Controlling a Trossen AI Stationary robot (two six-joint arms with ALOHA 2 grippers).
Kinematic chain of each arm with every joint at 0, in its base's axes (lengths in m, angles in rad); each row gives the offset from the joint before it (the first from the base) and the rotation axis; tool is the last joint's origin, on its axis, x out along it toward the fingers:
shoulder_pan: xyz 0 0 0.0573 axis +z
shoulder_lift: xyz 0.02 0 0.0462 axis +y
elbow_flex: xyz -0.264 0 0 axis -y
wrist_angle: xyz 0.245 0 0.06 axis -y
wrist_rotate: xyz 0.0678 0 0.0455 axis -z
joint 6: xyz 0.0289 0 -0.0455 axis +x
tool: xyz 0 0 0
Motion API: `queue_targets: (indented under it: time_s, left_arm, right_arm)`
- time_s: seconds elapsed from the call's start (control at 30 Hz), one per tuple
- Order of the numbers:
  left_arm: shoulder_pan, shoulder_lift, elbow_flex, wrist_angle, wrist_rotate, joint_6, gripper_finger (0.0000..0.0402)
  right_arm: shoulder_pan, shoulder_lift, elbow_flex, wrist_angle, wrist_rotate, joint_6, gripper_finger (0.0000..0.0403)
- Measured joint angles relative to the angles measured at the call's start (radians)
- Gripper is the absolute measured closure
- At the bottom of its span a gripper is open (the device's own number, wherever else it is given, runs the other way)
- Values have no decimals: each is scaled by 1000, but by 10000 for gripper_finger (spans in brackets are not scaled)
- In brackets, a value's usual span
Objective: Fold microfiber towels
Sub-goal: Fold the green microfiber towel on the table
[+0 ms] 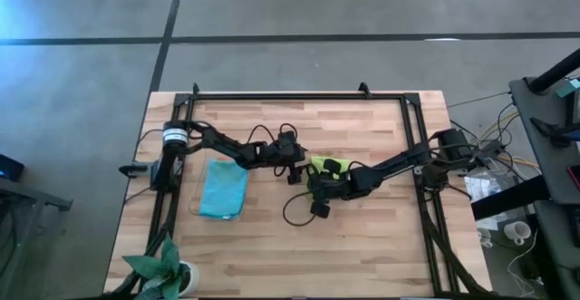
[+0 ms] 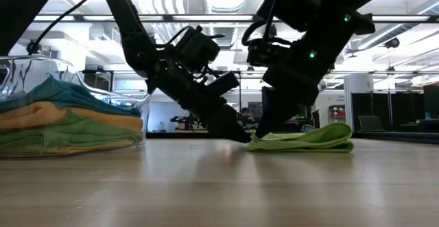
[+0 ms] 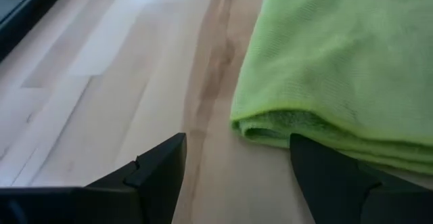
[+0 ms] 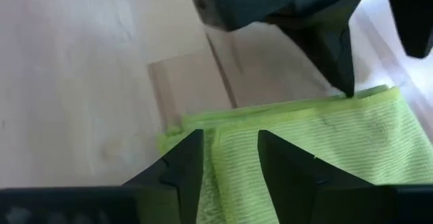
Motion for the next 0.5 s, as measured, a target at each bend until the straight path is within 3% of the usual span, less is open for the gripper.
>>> queue_targets:
  time_s: [0.5]
  left_arm:
    - [3, 0, 5, 1, 0, -51, 155]
  right_arm:
    - [-44, 54, 1, 13, -34, -34, 347]
